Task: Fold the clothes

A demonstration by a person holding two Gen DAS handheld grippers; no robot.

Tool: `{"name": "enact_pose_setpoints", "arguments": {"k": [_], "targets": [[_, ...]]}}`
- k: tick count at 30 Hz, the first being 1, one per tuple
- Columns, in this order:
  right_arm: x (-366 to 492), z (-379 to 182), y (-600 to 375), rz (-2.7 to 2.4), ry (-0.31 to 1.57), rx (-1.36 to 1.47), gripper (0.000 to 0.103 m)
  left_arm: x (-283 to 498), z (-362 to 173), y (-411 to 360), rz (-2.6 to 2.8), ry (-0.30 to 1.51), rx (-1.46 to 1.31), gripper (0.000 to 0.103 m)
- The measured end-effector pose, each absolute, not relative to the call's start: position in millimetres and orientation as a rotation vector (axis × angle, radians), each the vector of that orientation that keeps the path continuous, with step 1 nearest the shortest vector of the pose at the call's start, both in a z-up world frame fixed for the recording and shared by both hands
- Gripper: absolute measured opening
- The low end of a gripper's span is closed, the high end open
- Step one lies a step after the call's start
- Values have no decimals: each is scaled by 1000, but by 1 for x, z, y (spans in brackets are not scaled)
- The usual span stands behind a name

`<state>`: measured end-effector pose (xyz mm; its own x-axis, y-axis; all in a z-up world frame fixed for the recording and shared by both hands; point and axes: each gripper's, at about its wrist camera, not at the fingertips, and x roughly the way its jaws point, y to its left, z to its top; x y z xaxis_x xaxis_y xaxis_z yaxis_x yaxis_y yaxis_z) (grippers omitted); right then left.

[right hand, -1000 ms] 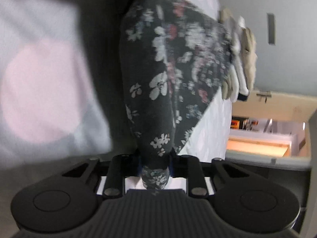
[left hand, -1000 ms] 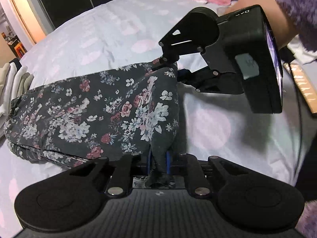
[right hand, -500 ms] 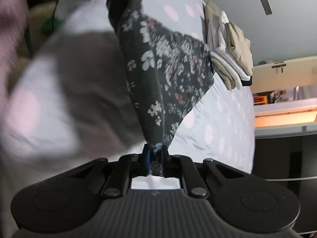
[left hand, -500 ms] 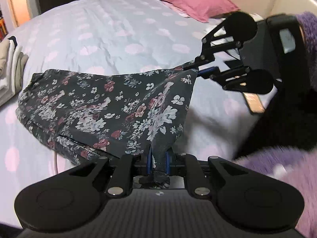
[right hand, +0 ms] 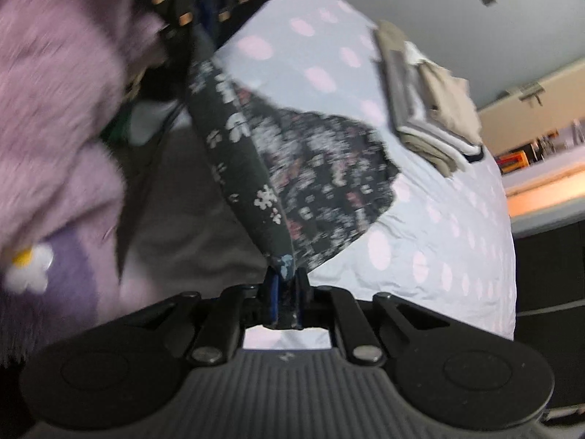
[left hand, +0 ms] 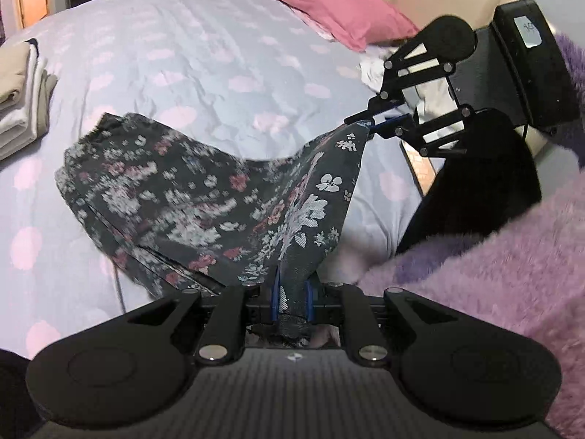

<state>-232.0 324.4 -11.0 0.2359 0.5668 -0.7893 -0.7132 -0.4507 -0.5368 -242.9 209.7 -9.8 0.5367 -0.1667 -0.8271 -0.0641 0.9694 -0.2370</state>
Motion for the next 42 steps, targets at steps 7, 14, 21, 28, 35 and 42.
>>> {"name": "enact_pose_setpoints", "arguments": {"k": [7,14,21,28,35,42], "targets": [[-192,17,372,1450,215,-1195,9,-218,13,280,10,988,-298,12],[-147,13,446,1396,280,-1052,9,-187,28,354,100,972,-328,14],[-99,-13,516,1334,379,-927,9,-148,-7,424,251,959,-334,17],[-75,-62,570,1292,466,-936,9,-121,-68,474,347,1019,-347,22],[-44,-114,607,1266,610,-860,9,-115,-108,503,391,1062,-426,31],[-23,-136,615,1211,656,-766,22,-137,-102,517,518,1015,-447,41]]}}
